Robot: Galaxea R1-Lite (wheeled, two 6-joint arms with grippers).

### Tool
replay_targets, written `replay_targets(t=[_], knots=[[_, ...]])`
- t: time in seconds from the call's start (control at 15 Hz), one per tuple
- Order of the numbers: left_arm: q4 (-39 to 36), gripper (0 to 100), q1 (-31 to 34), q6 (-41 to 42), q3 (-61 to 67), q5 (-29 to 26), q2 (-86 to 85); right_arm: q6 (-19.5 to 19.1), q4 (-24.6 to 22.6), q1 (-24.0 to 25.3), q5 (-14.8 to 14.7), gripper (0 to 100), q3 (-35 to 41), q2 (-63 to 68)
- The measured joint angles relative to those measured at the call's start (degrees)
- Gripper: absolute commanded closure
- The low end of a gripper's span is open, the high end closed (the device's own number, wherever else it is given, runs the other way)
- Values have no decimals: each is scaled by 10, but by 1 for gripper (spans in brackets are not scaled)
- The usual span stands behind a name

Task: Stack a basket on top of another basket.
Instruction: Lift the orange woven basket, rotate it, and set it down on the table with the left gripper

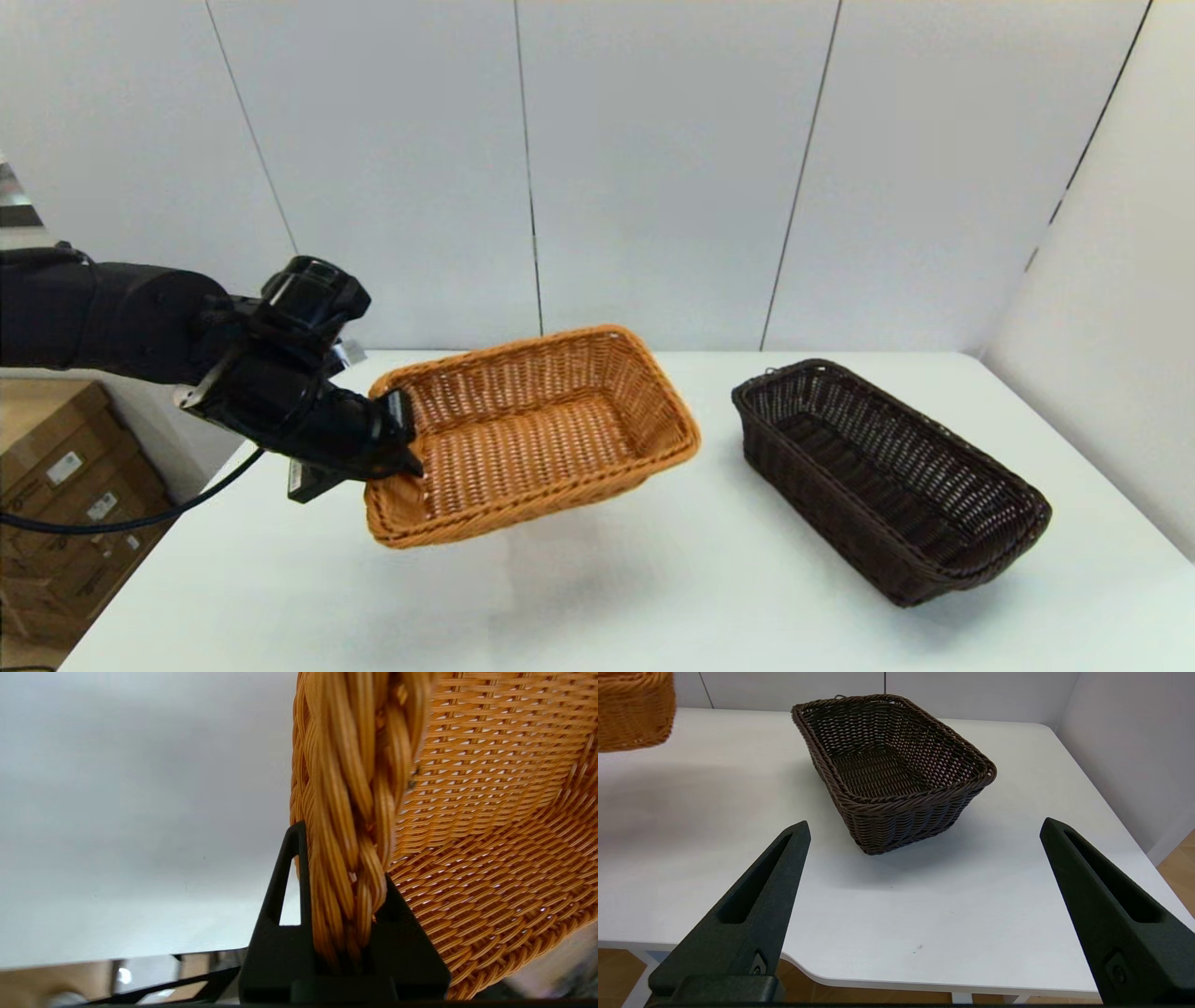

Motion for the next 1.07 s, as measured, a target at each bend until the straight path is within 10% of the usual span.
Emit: replay_targets(t=[1.07], knots=[[3, 100, -79, 81, -114, -53, 140, 0, 1, 0, 0, 0, 0, 0]])
